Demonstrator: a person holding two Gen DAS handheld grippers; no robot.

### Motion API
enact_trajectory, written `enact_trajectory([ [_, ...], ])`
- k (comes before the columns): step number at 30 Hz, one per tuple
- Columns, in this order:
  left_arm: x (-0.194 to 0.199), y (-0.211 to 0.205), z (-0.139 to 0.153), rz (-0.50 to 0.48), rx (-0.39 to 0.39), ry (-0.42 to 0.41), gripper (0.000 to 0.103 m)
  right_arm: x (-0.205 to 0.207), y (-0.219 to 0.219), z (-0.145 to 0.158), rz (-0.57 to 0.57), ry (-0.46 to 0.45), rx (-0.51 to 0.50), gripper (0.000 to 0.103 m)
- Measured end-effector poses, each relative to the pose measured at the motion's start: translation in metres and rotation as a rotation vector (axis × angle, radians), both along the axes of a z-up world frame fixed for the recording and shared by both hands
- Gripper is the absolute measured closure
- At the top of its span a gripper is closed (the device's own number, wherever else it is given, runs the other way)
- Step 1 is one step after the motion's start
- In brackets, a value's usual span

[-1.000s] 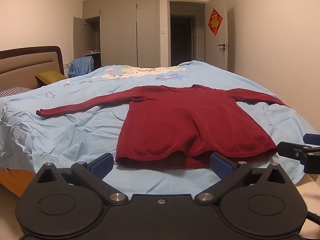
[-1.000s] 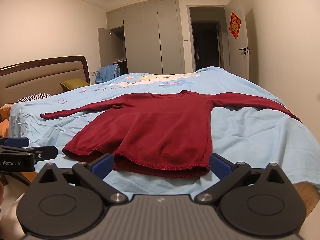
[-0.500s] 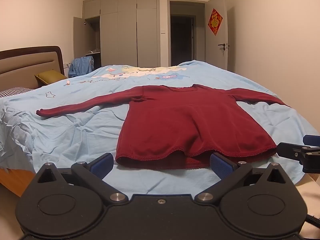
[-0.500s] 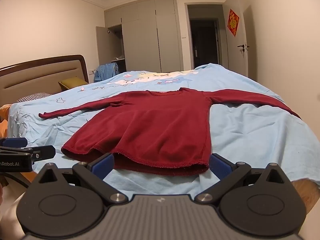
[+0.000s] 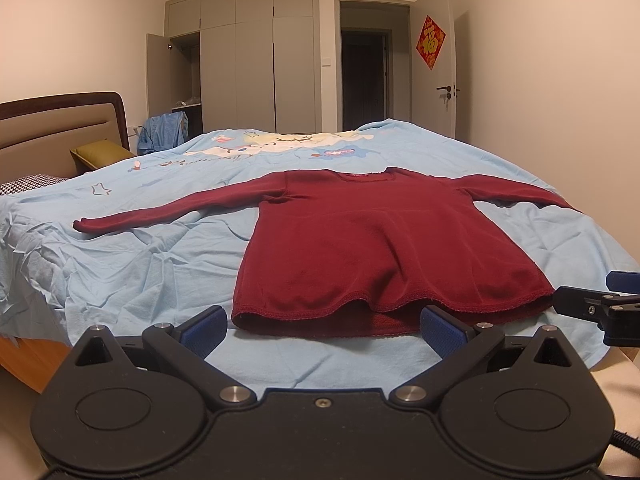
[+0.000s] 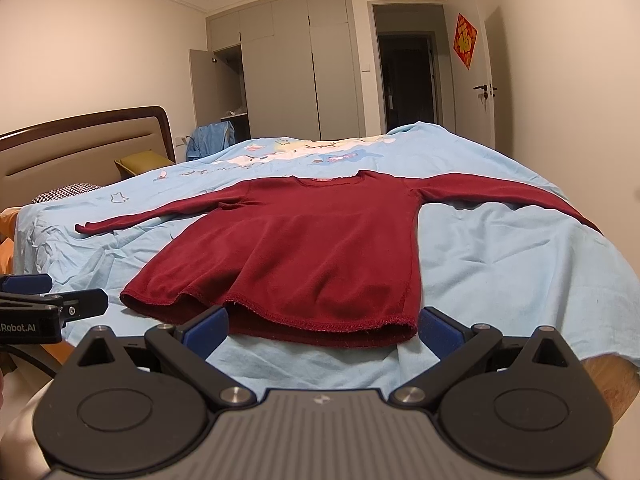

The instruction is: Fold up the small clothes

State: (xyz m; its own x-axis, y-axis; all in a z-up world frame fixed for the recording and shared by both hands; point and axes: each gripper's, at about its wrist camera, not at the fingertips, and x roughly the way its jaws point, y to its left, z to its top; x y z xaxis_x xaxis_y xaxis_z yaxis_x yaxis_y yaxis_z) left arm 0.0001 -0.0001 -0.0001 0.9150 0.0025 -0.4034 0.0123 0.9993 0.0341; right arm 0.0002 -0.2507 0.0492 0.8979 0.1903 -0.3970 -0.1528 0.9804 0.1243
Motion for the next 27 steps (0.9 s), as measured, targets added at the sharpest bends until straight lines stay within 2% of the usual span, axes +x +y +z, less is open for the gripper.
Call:
enact_trajectory([
  [27, 0.0001, -0.0001, 0.0, 0.0, 0.002, 0.002, 0.001, 0.002, 0.0004, -0.003, -0.002, 0.013, 0.0, 0.0],
])
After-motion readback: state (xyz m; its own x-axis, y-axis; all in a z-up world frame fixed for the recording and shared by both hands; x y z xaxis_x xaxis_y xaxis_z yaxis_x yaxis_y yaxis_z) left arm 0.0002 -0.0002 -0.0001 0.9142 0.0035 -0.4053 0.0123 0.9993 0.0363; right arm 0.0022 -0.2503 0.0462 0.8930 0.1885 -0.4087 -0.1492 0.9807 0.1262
